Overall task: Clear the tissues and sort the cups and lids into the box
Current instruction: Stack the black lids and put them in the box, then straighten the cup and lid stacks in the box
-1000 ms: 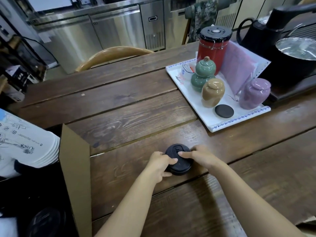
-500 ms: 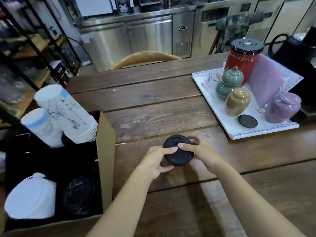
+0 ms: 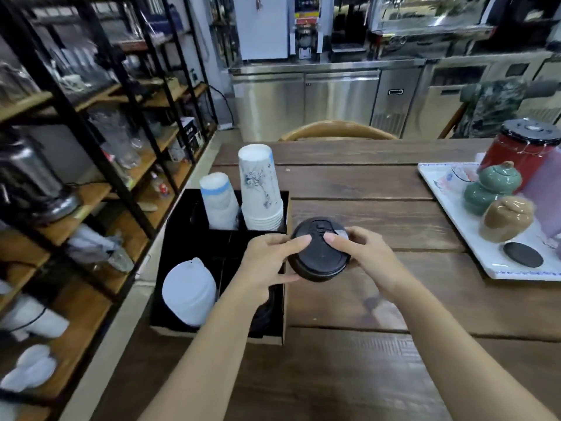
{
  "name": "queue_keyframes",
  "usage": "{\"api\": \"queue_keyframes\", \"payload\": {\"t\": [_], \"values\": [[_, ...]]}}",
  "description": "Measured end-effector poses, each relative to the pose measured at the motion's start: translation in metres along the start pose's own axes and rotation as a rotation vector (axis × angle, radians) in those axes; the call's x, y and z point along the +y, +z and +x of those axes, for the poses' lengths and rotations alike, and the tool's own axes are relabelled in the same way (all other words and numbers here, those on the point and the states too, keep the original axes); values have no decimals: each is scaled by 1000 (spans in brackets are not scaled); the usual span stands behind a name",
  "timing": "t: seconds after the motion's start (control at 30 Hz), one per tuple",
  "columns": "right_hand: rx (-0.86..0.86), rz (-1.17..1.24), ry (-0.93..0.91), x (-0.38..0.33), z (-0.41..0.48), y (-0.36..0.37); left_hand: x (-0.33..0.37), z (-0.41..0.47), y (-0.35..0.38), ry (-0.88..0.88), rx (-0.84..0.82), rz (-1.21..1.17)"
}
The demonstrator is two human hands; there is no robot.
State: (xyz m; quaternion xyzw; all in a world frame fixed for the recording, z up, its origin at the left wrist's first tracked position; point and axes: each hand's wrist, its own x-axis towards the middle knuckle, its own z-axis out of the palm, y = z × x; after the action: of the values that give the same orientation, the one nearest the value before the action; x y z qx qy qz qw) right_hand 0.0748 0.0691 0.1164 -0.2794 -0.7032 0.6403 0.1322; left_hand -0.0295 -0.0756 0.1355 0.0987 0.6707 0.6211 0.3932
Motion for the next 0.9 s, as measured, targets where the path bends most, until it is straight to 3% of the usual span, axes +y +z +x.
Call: {"api": "queue_keyframes", "payload": {"t": [0.37, 0.63, 0.9], "values": [[-39, -175, 77, 6, 5, 112, -38, -16, -91, -41, 243, -78], [-9, -349, 162, 22, 10, 134, -63, -9, -100, -84, 278, -63], [-14, -616, 126, 26, 8, 140, -77, 0, -101, -84, 307, 8]]}}
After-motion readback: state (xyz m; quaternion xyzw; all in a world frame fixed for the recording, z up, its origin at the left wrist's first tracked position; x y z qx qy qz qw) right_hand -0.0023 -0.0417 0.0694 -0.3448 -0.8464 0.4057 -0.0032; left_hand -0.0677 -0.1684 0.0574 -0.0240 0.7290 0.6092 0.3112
